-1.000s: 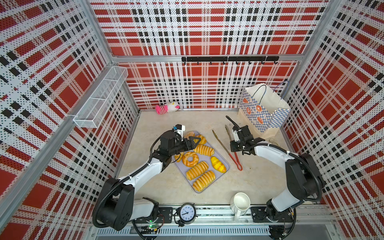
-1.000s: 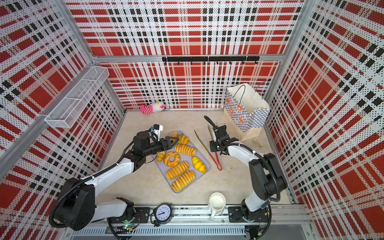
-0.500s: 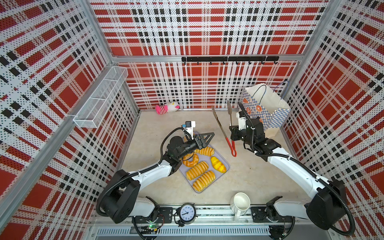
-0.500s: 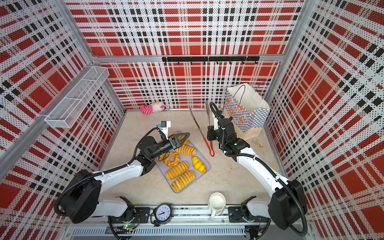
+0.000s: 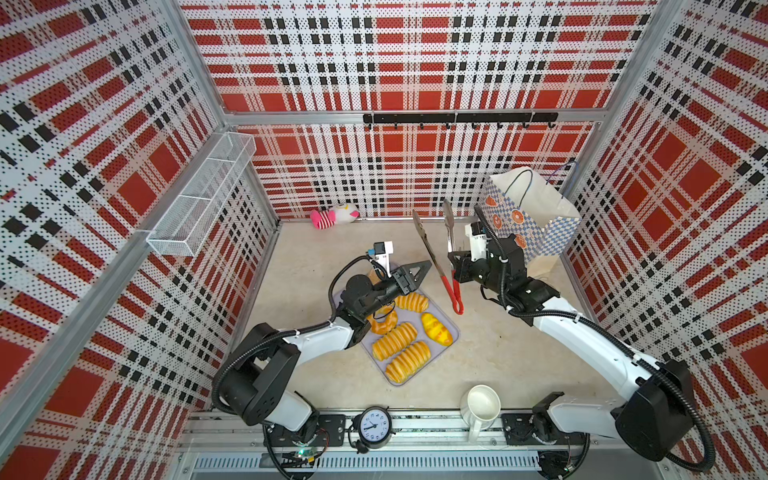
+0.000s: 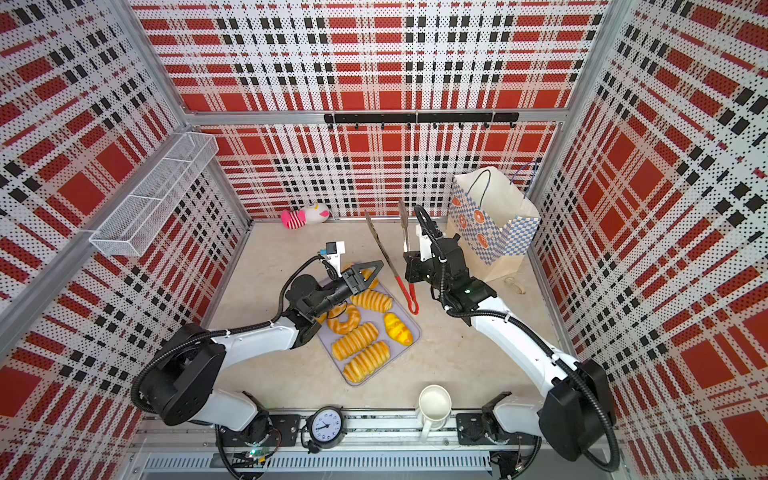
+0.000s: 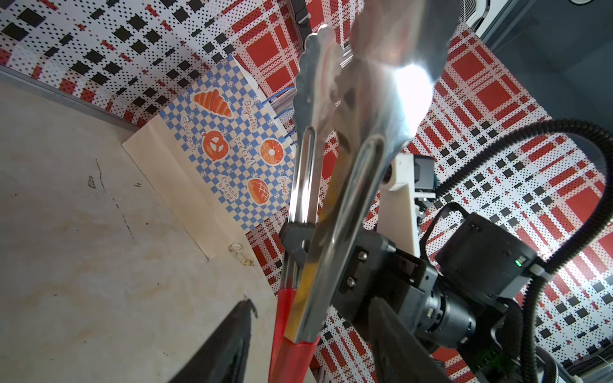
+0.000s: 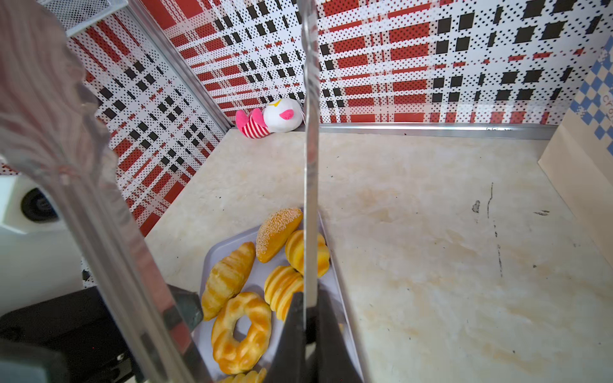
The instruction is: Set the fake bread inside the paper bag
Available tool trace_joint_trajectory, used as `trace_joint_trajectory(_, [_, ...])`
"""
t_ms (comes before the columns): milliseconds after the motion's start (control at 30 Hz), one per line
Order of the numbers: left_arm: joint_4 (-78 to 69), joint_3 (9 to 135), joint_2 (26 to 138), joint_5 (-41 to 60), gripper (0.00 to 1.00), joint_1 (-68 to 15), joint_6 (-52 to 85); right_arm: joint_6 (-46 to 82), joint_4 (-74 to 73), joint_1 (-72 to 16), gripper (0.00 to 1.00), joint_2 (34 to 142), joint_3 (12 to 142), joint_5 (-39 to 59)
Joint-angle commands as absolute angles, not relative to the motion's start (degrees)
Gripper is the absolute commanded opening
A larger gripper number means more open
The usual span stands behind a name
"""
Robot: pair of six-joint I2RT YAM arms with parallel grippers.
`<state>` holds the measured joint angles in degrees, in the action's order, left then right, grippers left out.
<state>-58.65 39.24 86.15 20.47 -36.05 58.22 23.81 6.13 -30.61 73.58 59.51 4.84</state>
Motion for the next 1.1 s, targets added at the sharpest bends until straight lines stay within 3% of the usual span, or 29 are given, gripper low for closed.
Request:
trace_joint_trajectory(0, [-59.3,41.6,86.4,19.4,0.61,-36.5,55.9,24.8,2.8,-31.5,0.0,72.7,59.9,7.1])
trace_joint_trajectory(167, [-54.4,43.5,86.3,17.9,0.61,-36.8,52.1,24.6,2.7,-32.0,0.0,73.2,60.4,7.8])
trace_joint_trajectory(600, [-43.4,46.5,84.2,12.8,0.49,-37.0,44.8,23.1,2.9,-34.5,0.0,74.4,61.7,8.9])
trace_joint_trajectory(767, [-42.7,46.5,83.5,13.5,0.6,-37.2,44.3,23.1,3.0,-34.5,0.0,74.6,62.0,8.5])
trace_joint_trajectory(833, [-42.6,46.2,82.9,13.4,0.6,-37.4,44.0,23.3,3.0,-34.5,0.0,74.5,61.9,8.4])
trace_joint_trajectory(1067, [-42.0,45.0,81.0,12.3,0.36,-37.6,43.5,23.4,2.6,-34.5,0.0,74.0,61.2,9.5])
